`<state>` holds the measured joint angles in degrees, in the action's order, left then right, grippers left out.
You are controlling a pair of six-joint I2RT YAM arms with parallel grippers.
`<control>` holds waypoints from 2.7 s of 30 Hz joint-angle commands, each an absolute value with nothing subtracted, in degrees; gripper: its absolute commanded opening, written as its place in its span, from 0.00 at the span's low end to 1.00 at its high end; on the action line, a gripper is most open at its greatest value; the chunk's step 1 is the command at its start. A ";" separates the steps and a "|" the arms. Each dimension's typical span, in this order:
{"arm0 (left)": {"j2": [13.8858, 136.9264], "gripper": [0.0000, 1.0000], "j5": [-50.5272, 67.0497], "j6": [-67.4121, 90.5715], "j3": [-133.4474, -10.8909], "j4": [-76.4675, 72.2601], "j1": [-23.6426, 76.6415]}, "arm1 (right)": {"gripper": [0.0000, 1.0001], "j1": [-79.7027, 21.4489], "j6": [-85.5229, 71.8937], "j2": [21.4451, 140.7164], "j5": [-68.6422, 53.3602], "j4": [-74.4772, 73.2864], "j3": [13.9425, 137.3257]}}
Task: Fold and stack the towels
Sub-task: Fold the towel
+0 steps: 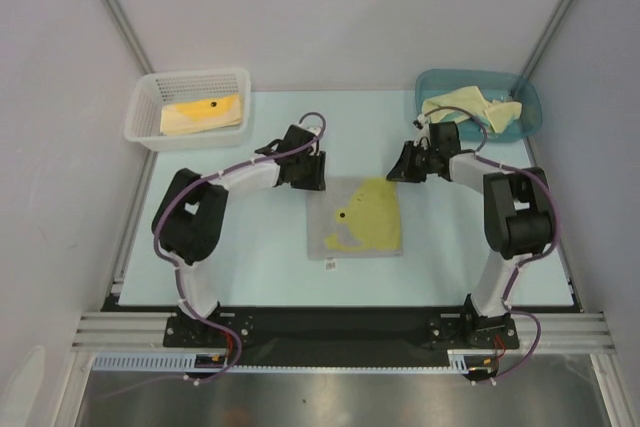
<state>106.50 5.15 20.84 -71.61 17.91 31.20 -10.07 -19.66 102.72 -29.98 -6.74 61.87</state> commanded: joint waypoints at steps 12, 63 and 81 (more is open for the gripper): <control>116.89 0.46 4.48 14.15 -81.82 18.19 26.98 | 0.16 -6.15 -15.21 115.93 -27.43 -5.53 71.72; 134.56 0.47 33.22 -23.03 -110.04 45.00 18.28 | 0.25 -1.67 22.15 137.55 -49.83 -48.87 104.24; 136.23 0.49 32.16 -23.91 -111.71 47.90 18.19 | 0.21 -1.14 20.48 137.99 -49.04 -47.55 105.29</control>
